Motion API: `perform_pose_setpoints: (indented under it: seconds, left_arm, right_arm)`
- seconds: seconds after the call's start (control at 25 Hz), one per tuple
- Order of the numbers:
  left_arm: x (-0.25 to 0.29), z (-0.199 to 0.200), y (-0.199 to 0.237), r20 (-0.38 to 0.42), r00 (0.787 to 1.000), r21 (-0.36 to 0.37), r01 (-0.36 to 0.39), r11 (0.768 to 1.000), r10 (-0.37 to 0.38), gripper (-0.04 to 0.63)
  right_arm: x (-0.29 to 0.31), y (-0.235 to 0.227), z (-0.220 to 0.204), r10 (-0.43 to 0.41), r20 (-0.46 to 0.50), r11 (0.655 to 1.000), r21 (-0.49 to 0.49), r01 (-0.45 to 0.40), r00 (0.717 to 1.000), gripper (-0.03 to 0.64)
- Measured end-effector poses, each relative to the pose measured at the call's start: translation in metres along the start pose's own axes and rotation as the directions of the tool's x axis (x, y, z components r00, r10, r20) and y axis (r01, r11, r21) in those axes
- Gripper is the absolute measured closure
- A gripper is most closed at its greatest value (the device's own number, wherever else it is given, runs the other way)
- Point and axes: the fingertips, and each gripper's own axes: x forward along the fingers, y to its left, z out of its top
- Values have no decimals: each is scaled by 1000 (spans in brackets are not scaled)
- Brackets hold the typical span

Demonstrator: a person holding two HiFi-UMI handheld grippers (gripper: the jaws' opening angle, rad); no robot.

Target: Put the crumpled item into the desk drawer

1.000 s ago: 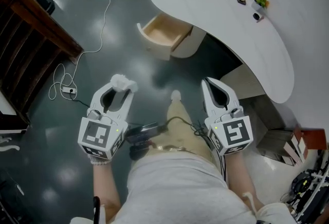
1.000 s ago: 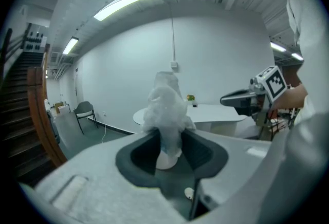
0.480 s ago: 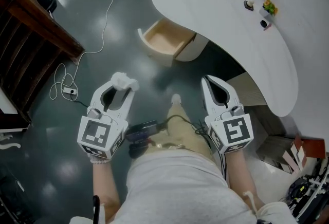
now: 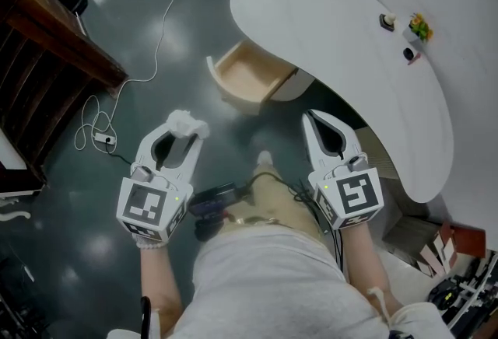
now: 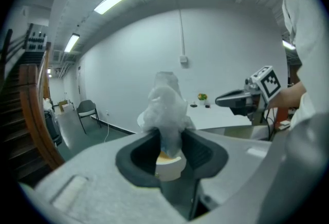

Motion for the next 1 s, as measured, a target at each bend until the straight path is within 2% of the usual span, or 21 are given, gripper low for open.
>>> perform_pose_setpoints:
  seconds: [0.4,0.6,1.0]
  left_arm:
    - [51,17,24,-6,998,-29,-57,998,57,474]
    - [76,26,28,-15,998,-22,-68,997,68,475]
    - [99,41,43,-8,995,-38,-102,994,101,475]
  right_arm:
    - [47,-46,8,66,-17,998,-11,-67,998,612]
    - [64,-69,8,84,-21,996,-9,-85,996,612]
    - [85,-94,7,100,-41,995,6,-100,994,612]
